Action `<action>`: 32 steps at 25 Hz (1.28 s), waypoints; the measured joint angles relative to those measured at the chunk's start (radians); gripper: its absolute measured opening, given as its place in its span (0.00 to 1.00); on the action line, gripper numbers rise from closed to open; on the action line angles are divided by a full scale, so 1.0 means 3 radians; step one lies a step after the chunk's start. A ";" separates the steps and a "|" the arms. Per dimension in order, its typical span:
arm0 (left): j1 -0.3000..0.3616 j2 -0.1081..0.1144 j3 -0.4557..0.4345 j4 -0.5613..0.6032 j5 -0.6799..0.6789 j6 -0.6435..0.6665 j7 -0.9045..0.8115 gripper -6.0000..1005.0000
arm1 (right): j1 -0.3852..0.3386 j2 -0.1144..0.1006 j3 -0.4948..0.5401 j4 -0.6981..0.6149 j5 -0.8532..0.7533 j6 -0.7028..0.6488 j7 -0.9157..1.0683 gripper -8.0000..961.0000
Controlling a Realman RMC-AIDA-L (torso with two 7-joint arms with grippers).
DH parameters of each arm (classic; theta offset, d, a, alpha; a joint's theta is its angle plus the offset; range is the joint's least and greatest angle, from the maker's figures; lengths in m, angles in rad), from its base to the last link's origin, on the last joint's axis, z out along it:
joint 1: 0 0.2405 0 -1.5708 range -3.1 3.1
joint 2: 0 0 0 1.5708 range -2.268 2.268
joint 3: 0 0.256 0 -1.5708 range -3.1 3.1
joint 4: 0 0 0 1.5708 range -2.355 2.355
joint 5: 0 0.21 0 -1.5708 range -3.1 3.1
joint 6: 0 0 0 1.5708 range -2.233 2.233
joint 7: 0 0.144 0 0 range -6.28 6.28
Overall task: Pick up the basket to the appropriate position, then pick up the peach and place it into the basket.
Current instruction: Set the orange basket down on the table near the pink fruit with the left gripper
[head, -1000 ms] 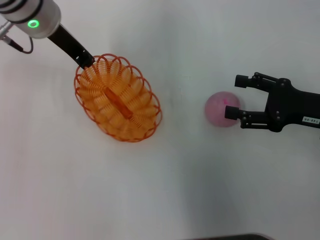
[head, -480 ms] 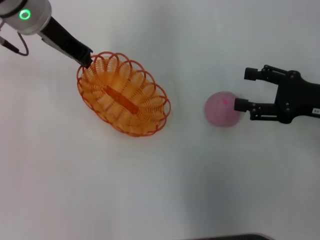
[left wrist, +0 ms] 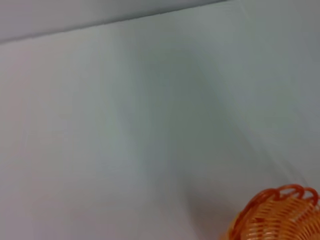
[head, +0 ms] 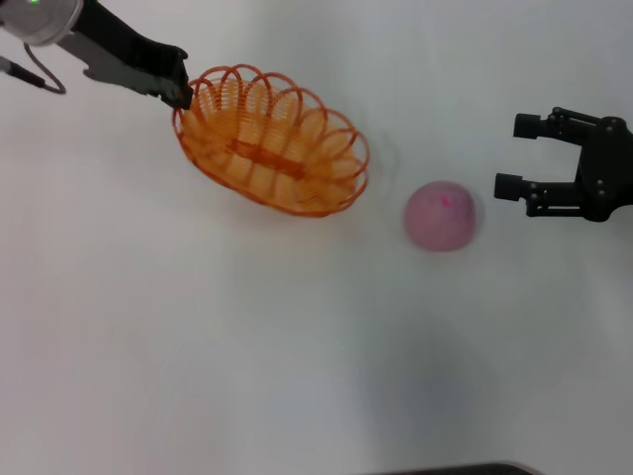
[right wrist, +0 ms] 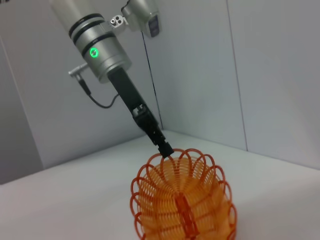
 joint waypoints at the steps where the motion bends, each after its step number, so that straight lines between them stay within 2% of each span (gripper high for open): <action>1: 0.0019 -0.0007 -0.0044 -0.0012 -0.0013 -0.0015 -0.0044 0.04 | 0.0006 -0.0015 -0.0001 -0.0001 -0.0002 -0.0006 0.0001 0.98; 7: 0.0270 -0.0086 -0.0106 -0.0053 -0.0141 -0.0189 -0.0347 0.04 | 0.0021 -0.0039 -0.0002 -0.0056 -0.0011 0.0043 -0.0027 0.98; 19: 0.0723 -0.0114 -0.0110 -0.0064 -0.0335 -0.0437 -0.0431 0.10 | 0.0101 -0.0007 0.0004 -0.0176 0.0006 -0.0143 0.0083 0.98; 25: 0.0889 -0.0115 -0.0108 0.0033 -0.0411 -0.0471 -0.0200 0.13 | 0.0118 0.0001 0.0028 -0.0180 0.0027 -0.0224 0.0249 0.98; 27: 0.0937 -0.0111 -0.0109 0.0052 -0.0465 -0.0474 -0.0086 0.33 | 0.0124 0.0015 0.0029 -0.0180 0.0029 -0.0222 0.0313 0.98; 32: 0.1090 -0.0090 -0.0112 0.0149 -0.0800 -0.0411 0.0356 0.50 | 0.0127 0.0042 0.0029 -0.0172 0.0063 -0.0205 0.0432 0.98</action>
